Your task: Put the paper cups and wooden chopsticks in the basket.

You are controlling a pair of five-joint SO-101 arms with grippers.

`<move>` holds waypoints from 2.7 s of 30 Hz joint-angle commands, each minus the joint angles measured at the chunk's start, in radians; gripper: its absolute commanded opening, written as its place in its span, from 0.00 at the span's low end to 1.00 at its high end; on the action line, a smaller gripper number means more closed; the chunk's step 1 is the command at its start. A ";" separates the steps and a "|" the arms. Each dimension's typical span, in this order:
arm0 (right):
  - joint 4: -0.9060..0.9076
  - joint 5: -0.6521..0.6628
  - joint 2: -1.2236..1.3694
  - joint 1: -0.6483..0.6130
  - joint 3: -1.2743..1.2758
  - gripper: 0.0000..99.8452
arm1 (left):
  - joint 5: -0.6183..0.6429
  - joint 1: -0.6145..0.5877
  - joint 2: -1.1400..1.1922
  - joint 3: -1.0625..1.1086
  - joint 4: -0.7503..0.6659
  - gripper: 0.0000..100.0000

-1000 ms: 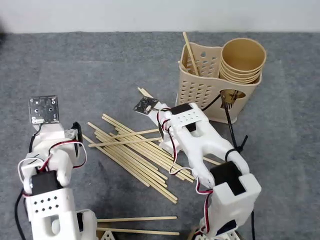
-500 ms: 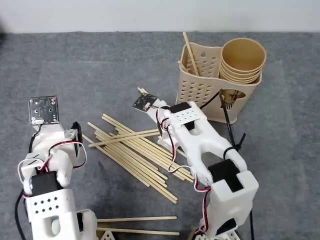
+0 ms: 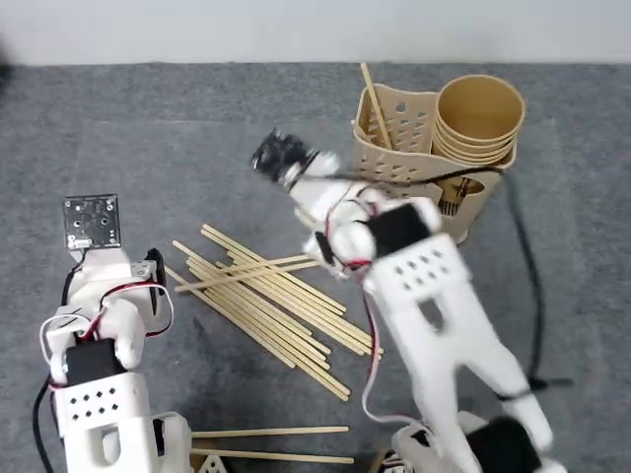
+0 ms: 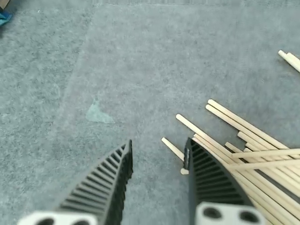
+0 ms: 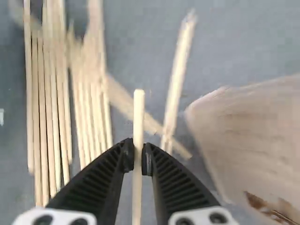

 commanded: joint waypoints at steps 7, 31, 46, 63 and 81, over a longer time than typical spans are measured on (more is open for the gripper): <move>-0.120 -0.213 -0.074 0.125 -0.437 0.01 | 0.002 0.003 -0.018 -0.004 -0.025 0.18; -0.825 -0.368 0.228 0.349 -0.399 0.01 | 0.000 0.094 -0.023 0.035 -0.031 0.18; -0.636 -0.313 0.208 0.343 -0.299 0.17 | -0.009 0.094 -0.015 -0.030 -0.023 0.23; 0.280 -0.319 -0.004 0.306 -0.258 0.01 | -0.232 0.262 0.224 -0.472 0.313 0.18; -0.051 -0.345 -0.001 0.604 0.261 0.01 | -0.499 0.572 1.008 -0.891 0.339 0.22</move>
